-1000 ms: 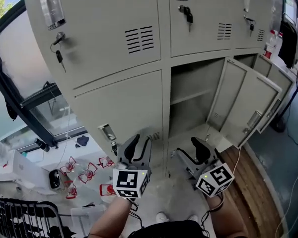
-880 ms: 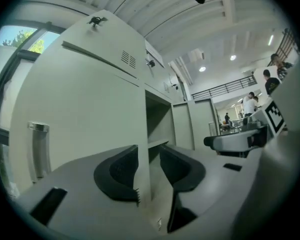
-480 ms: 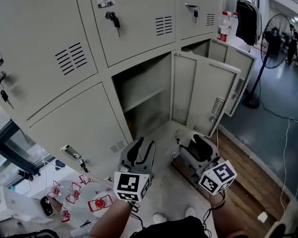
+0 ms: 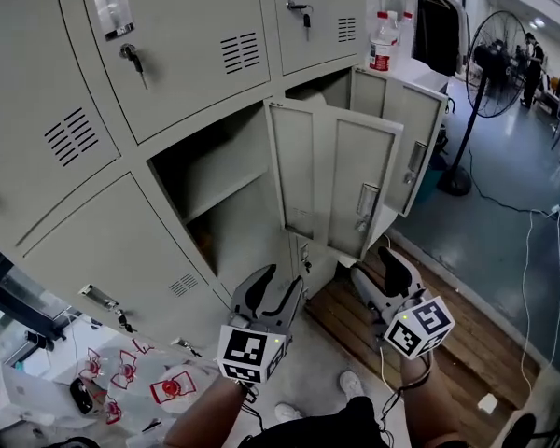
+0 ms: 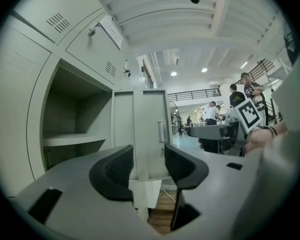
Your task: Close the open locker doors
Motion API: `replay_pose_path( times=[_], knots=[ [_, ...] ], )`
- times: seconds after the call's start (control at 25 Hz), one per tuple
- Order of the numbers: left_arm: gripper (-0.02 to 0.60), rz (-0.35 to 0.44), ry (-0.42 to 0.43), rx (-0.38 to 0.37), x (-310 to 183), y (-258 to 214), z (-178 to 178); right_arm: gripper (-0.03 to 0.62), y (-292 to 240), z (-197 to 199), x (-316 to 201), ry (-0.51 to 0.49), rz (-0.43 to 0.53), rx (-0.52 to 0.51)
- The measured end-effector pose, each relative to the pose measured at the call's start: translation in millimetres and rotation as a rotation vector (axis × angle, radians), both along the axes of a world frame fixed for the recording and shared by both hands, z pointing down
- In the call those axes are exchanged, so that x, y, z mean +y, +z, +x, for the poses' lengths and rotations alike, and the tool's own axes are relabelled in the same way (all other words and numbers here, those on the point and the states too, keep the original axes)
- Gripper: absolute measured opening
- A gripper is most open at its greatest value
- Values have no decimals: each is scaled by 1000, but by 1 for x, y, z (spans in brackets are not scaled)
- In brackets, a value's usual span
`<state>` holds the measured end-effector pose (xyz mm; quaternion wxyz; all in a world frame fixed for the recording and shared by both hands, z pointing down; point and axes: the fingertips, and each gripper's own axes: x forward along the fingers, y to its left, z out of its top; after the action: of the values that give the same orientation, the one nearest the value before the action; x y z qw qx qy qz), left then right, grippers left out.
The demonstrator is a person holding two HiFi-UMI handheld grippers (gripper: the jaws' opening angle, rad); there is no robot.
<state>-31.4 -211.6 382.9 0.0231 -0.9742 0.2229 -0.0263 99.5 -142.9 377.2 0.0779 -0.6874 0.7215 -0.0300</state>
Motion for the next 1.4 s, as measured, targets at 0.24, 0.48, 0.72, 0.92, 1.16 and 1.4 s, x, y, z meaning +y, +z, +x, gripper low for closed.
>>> replay_pose_path(
  times=[0.24, 0.48, 0.72, 0.92, 1.16, 1.4],
  knots=[
    [199, -27, -45, 17, 13, 3, 38, 275, 2, 53, -6, -56, -6, -16],
    [199, -17, -115, 0, 15, 5, 67, 275, 0, 86, -30, -151, 11, -24],
    [198, -11, -210, -9, 12, 5, 75, 275, 5, 97, -53, -253, 15, -44],
    [196, -14, -284, -13, 9, 9, 82, 275, 4, 103, -68, -341, 30, -47],
    [195, -14, -353, -20, 10, 12, 91, 275, 7, 103, -80, -433, 33, -51],
    [195, -12, -408, -15, 11, 12, 92, 272, 8, 100, -83, -499, 30, -35]
  ],
)
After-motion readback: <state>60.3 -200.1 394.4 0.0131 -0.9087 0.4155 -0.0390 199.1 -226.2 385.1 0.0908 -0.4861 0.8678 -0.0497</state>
